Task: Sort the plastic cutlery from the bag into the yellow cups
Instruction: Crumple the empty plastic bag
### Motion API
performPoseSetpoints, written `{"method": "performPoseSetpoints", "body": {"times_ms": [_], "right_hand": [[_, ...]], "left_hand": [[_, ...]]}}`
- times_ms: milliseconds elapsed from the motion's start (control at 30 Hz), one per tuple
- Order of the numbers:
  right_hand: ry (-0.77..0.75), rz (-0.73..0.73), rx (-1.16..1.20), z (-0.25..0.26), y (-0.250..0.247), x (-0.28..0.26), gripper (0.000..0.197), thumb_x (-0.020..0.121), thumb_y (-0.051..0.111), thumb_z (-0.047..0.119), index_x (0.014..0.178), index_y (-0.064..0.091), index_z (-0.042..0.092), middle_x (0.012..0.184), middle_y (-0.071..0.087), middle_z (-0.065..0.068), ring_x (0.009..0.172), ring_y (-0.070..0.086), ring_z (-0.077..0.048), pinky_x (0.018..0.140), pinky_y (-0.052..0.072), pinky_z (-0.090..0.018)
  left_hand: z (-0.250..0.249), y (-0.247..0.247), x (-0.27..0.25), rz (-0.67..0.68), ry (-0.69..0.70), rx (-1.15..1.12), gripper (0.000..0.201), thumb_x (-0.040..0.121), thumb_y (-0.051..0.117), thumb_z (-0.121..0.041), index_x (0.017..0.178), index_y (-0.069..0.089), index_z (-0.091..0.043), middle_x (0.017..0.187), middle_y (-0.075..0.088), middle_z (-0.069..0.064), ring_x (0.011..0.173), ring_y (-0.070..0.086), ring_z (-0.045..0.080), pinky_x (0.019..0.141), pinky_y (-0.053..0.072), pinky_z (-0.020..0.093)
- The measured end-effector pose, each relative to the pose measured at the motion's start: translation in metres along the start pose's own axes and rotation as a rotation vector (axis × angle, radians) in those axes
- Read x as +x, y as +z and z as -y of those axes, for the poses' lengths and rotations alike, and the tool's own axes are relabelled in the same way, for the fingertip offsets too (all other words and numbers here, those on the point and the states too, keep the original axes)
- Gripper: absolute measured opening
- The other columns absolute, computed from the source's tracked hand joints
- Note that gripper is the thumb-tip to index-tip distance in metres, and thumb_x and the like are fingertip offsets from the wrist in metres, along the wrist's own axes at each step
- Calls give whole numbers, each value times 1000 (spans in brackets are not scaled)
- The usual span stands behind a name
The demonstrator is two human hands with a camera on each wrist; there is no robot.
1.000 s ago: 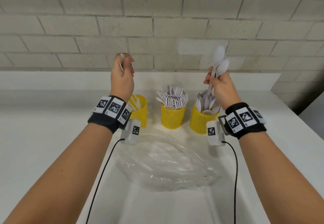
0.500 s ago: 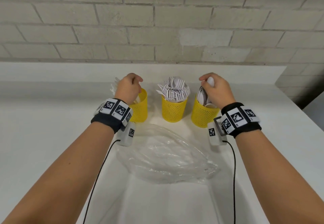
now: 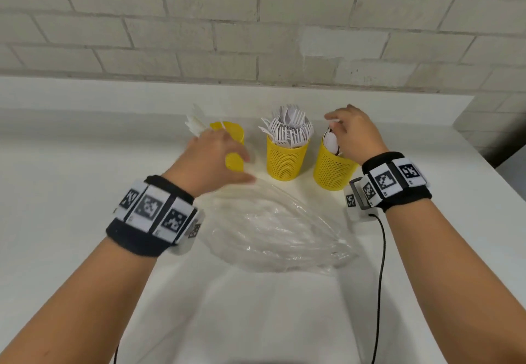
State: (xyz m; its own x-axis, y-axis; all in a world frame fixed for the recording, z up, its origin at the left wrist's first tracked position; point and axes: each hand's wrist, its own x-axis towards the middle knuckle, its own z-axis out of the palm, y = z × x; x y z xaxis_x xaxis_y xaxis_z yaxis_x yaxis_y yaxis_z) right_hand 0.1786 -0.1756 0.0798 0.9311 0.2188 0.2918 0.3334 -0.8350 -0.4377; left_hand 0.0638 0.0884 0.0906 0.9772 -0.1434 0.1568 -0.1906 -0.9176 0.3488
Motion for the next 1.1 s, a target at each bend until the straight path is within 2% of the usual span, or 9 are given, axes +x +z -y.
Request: {"method": "performPoseSetpoints", "body": {"times_ms": [100,167,233,367,500,667,833,967,1100], "right_hand": [[-78,-96,77,31,-20,-12,29,94,53,25,119,62,14,128,56,-8,127,43,-24,107,34,-35],[-131,-19,162,59,-30,-29,27,90,59,29,114,65,18,120,61,-2,114,52,-17,99,40,-31],[-161,254,142,83,-31,-50,33,85,66,34,115,64,21,118,62,1,107,56,-14,95,44,-31],[-83,845,-305,98,0,-91,94,68,77,48,145,30,23,141,46,-1,125,48,-23,98,39,-33],[-11,1019,-505,91,34,-114,118,62,82,47,150,7,23,142,42,-8,123,48,-30,96,44,-40],[-24,907,-449,89,53,-118,78,78,72,20,142,27,16,128,52,-14,112,55,-32,81,45,-36],[68,679,-236,85,60,-117,49,84,54,3,131,43,15,120,58,-14,109,56,-32,84,45,-34],[207,242,251,87,62,-117,44,82,65,11,121,49,19,96,64,-10,90,62,-28,78,49,-36],[242,24,763,106,59,-125,48,80,72,32,121,49,23,109,59,-1,99,64,-23,87,53,-40]], "left_hand": [[5,17,-29,386,-110,237,77,60,77,-61,129,49,-43,145,31,-1,138,19,21,111,13,40],[12,32,-38,526,-168,277,101,57,79,-60,143,29,-42,152,16,2,141,12,25,114,13,44],[18,46,-42,600,-206,283,115,55,83,-55,148,16,-38,153,12,4,139,16,29,114,22,46],[16,64,-48,635,-200,298,121,55,85,-50,149,12,-32,147,21,6,134,26,30,108,32,46],[15,71,-50,615,-208,316,114,58,84,-50,148,16,-29,139,29,8,130,31,30,103,39,44],[19,72,-49,541,-257,127,78,72,78,-40,133,33,-21,126,45,11,111,52,29,90,45,37],[16,77,-50,307,-221,-70,43,90,59,-21,124,35,-13,107,61,15,91,58,30,75,43,35],[5,75,-49,-54,-230,-454,44,92,57,-28,127,34,-14,94,58,9,82,59,32,72,48,38],[-15,60,-41,-155,-289,-1010,39,94,53,-33,126,34,-22,113,61,11,89,63,25,75,55,43]]}}
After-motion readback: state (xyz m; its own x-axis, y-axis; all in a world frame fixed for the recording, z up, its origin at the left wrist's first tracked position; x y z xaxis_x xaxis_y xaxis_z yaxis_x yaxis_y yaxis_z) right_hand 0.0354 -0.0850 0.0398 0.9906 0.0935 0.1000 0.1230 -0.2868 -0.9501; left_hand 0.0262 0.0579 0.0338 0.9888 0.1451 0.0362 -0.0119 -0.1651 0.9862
